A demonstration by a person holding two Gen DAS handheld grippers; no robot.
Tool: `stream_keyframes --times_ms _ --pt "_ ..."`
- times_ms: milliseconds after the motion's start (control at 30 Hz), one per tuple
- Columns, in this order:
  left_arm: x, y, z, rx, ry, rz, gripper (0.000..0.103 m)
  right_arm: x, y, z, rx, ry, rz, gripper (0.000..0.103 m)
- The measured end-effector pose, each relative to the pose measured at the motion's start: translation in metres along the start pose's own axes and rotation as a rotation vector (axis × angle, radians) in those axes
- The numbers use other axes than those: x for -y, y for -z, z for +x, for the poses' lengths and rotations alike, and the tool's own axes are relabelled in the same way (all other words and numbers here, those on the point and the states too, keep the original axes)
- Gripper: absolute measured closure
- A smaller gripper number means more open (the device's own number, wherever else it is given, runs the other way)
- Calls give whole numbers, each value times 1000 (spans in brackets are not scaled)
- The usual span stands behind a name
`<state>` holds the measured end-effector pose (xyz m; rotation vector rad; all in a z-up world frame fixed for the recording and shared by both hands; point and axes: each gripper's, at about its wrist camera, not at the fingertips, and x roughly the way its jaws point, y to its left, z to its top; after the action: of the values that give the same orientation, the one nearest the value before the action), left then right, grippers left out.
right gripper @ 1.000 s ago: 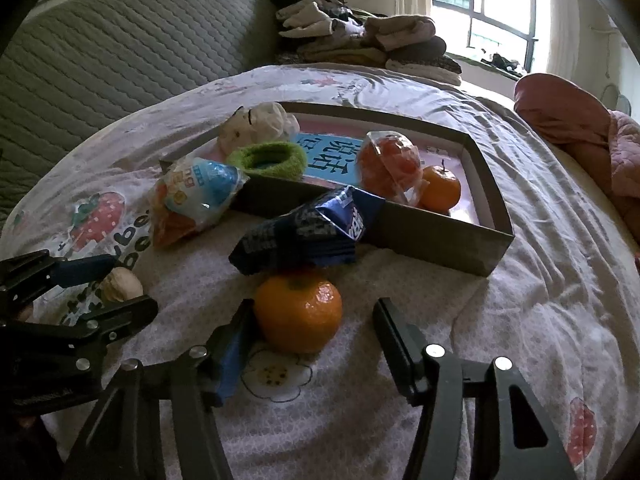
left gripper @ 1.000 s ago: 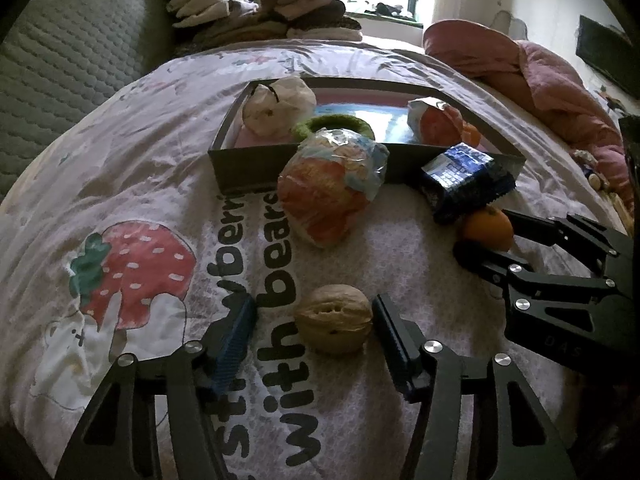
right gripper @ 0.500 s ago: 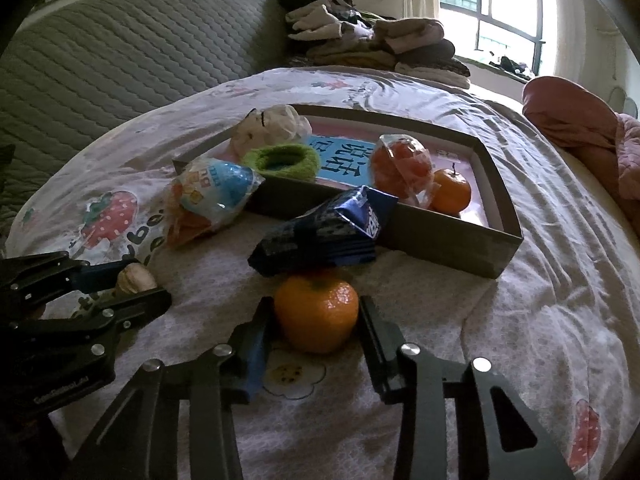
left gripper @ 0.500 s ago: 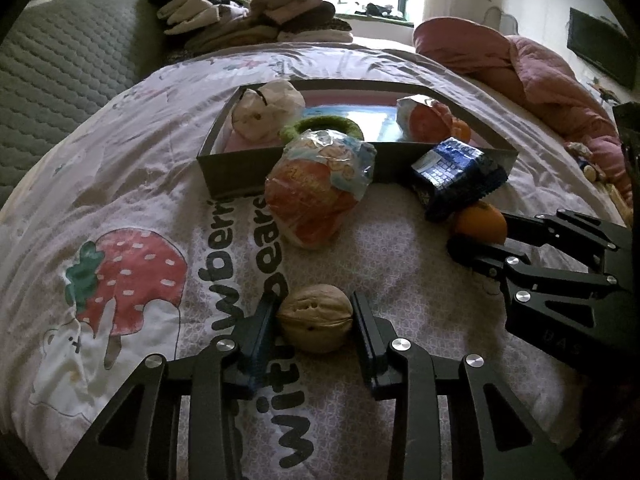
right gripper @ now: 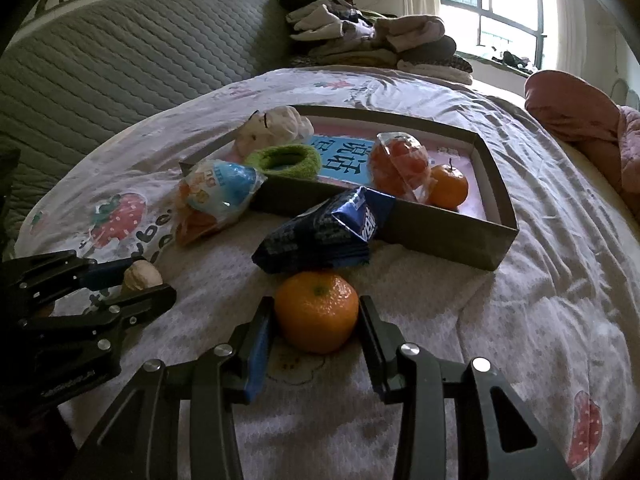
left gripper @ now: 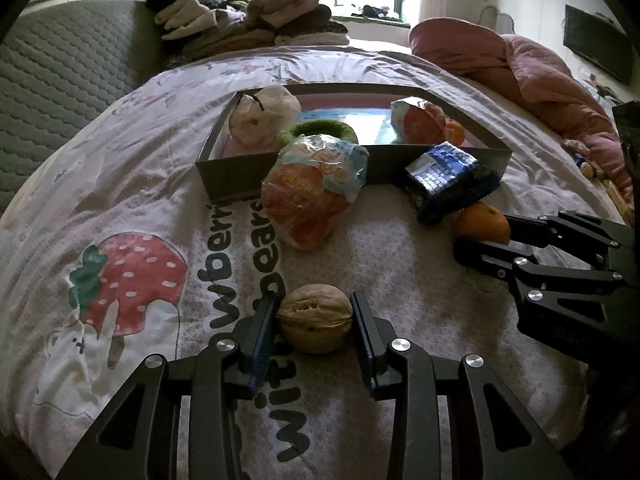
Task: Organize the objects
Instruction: 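Close left tool on the walnut while right tool grasps the tangerine, then lift and carry walnut with left tool while right carries tangerine to tray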
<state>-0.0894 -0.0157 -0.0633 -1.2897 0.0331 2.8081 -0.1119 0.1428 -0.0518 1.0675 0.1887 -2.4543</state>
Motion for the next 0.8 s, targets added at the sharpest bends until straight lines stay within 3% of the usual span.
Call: stream_keyframes --times_ms 800 --pt "3 -1 -26 79 -21 14 66 -10 6 -40 65 6 -14 62"
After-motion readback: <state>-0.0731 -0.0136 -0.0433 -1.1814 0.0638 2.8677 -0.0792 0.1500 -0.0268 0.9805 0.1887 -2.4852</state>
